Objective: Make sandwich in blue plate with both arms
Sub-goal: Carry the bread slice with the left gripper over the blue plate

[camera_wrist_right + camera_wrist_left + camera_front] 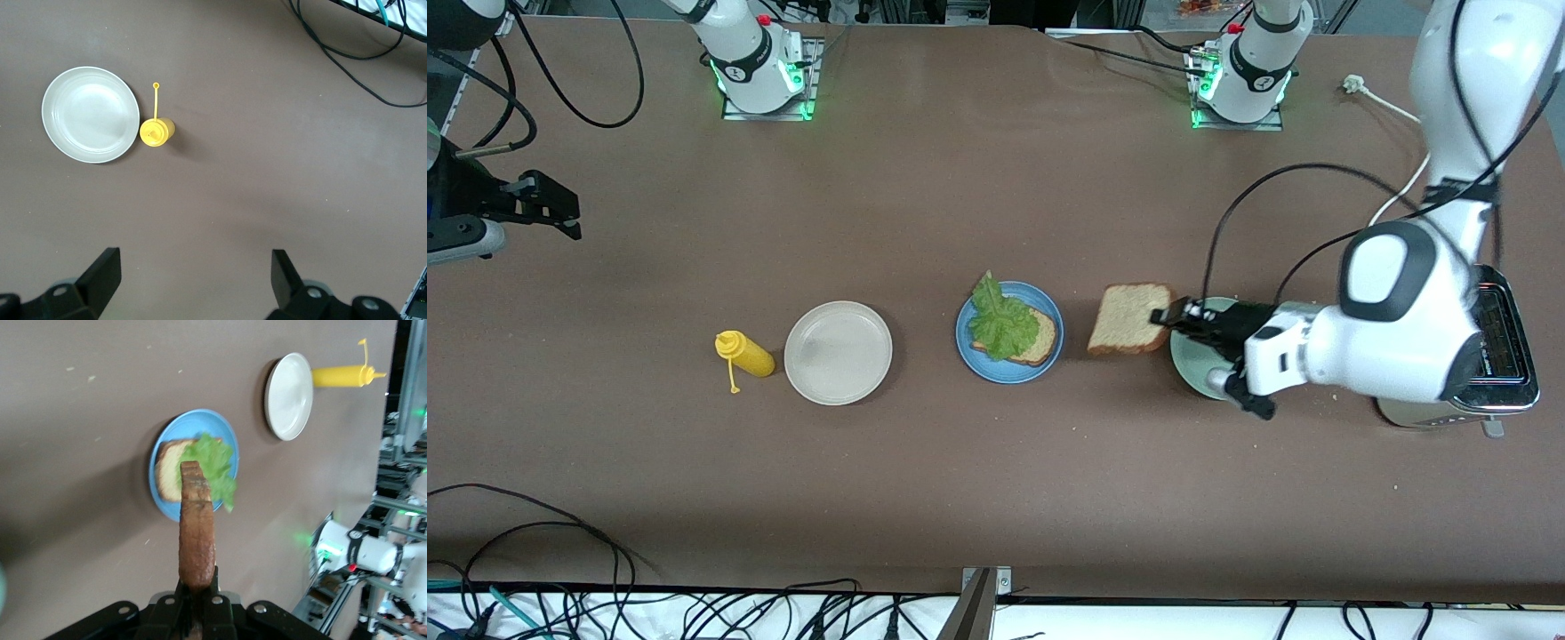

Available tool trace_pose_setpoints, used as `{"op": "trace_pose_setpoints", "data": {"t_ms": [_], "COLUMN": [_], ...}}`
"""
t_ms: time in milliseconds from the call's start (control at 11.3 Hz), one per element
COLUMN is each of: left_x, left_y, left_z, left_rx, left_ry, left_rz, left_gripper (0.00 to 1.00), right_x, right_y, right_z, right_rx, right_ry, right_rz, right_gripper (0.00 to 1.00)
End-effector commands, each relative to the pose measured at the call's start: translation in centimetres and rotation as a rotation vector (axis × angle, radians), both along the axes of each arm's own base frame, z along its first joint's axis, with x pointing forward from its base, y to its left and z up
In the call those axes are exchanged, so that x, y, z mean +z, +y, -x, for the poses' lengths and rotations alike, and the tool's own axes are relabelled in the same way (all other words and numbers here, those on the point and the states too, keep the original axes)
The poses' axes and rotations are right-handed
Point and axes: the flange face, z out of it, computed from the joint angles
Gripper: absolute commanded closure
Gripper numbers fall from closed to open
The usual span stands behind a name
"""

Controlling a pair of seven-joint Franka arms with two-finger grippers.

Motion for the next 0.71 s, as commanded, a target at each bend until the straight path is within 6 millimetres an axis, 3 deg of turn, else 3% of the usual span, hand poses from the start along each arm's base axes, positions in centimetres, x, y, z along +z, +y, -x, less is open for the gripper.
{"op": "trace_pose_setpoints", "data": {"t_ms": [0, 177, 266, 354, 620], "left_x": [-5.1, -9.5, -9.8, -10.3, -14.9], "left_y": [-7.9, -10.8, -13.1, -14.0, -13.9], "left_z": [0.7, 1.0, 1.8, 2.1, 2.9], "left_rx": [-0.010, 0.038, 0.044, 0.051, 0.040], "left_ry": [0.068, 0.121, 0.151, 0.171, 0.213], "left_rz": [0.107, 0.175, 0.217, 0.237, 0.241], "left_gripper": [1.00, 1.00, 1.00, 1.00, 1.00], "right_x": [0.4, 0.4, 0.4, 0.4, 0.4], "right_y": [-0.1, -0.2, -0.2, -0.2, -0.3], "right_z": [0.0, 0.0, 0.0, 0.0, 0.0], "right_rx": [-0.008, -0.010, -0.010, -0.010, -0.010], "right_ry": [-0.005, -0.005, -0.005, -0.005, -0.004], "right_rz": [-0.024, -0.024, -0.024, -0.024, -0.024], "right_gripper": [0.00, 0.00, 0.00, 0.00, 0.00]}}
